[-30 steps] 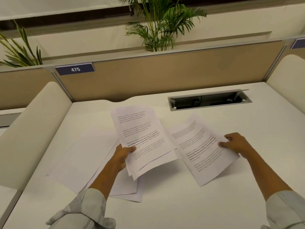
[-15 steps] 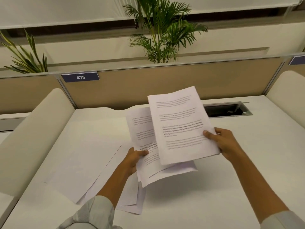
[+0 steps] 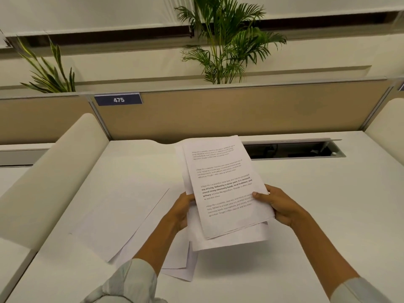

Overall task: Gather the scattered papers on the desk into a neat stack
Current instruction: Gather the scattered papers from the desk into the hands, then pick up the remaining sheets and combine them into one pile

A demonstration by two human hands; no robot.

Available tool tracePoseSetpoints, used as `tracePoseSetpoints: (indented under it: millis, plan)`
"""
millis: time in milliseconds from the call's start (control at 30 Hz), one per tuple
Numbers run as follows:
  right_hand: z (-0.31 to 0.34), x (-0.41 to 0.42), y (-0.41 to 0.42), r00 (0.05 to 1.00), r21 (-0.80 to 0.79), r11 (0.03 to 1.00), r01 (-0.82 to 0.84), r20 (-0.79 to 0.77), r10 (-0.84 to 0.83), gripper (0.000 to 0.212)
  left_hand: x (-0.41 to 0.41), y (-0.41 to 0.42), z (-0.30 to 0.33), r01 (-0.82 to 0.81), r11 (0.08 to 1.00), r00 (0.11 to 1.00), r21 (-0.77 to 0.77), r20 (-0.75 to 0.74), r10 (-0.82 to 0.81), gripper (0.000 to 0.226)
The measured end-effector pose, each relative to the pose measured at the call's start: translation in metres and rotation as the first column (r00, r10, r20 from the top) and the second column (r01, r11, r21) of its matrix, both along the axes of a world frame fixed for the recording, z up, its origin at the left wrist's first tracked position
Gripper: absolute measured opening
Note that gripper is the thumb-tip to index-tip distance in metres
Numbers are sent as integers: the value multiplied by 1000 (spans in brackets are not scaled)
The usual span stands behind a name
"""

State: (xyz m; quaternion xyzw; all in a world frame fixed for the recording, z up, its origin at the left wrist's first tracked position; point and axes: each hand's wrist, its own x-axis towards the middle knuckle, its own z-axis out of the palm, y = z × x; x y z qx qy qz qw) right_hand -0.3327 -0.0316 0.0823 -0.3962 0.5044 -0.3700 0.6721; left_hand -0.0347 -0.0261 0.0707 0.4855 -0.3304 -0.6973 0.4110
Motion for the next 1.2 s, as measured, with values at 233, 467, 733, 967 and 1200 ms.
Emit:
tracePoseSetpoints:
  millis: [233, 467, 733, 967, 1200]
  plan:
    - [-15, 6, 11, 996, -64, 994, 91, -19, -92, 43, -10, -3, 8, 34, 999, 999, 3, -32, -34, 64]
    - [-15, -7, 14, 999, -28, 998, -47, 13, 48, 47, -11, -2, 12, 60, 997, 996, -57, 74, -56, 47]
    - [-5, -15, 7, 980, -41, 998, -45, 194, 52, 42, -21, -2, 28, 176, 982, 982, -71, 84, -170, 43]
    - [-15, -23, 13, 999, -152, 987, 43, -17, -46, 33, -8, -5, 7, -115, 991, 921, -75, 365, 134, 26]
    - [-37, -54, 21, 977, -39, 976, 215, 25, -214, 27, 20, 24, -36, 117, 989, 89, 90, 991, -101, 76]
